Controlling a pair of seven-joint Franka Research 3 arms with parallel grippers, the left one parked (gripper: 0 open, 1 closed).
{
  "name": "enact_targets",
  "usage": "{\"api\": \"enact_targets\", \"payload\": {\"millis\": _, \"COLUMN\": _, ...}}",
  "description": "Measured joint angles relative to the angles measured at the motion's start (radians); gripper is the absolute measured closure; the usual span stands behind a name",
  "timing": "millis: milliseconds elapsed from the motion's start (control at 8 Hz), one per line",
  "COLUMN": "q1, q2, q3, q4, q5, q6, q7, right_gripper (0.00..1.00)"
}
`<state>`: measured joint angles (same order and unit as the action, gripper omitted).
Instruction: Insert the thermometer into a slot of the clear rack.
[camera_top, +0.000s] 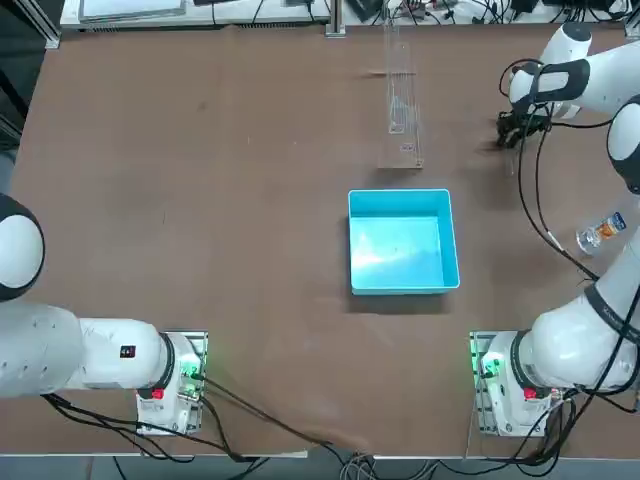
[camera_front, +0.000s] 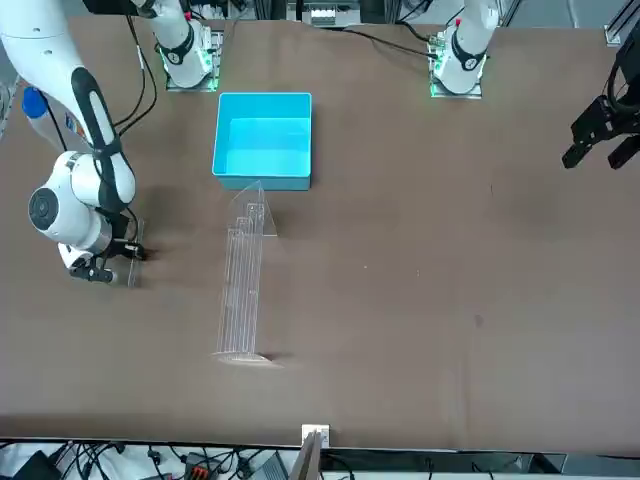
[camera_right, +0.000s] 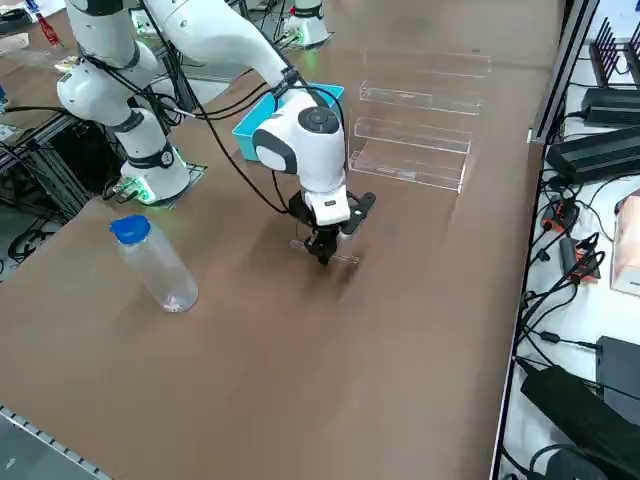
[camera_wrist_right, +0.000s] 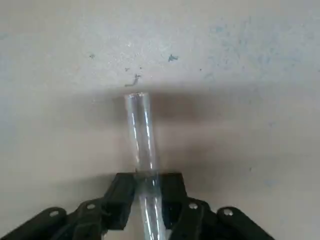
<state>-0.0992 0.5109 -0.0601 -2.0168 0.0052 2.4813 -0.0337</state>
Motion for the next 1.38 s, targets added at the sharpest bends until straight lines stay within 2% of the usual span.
{"api": "enact_targets", "payload": {"millis": 125, "q1": 0.000, "q2": 0.000, "q3": 0.000, "q4": 0.004, "q5": 0.000, "q6": 0.000, "q7": 0.000, "right_gripper": 0.78}}
{"api": "enact_targets", "payload": {"millis": 500, "q1": 0.001, "q2": 0.000, "q3": 0.005, "q4": 0.013, "q5": 0.000, "q6": -0.002, "q7": -0.001, "right_gripper": 0.78}}
{"api": "enact_targets", "payload": {"millis": 750, "q1": 0.007, "q2": -0.030, "q3": 0.025, "q4": 0.045, "q5": 0.000, "q6": -0.061, "q7": -0.002, "right_gripper": 0.78}}
{"api": "enact_targets", "payload": {"millis": 1125, "q1": 0.015, "q2": -0.142, "q3": 0.095, "q4": 0.140, "q5": 0.000, "q6": -0.252, "q7": 0.001, "right_gripper": 0.78}}
{"api": "enact_targets", "payload": {"millis": 1375, "q1": 0.020, "q2": -0.213, "q3": 0.151, "q4": 0.163, "q5": 0.001, "q6": -0.281, "q7": 0.030, "right_gripper": 0.78}}
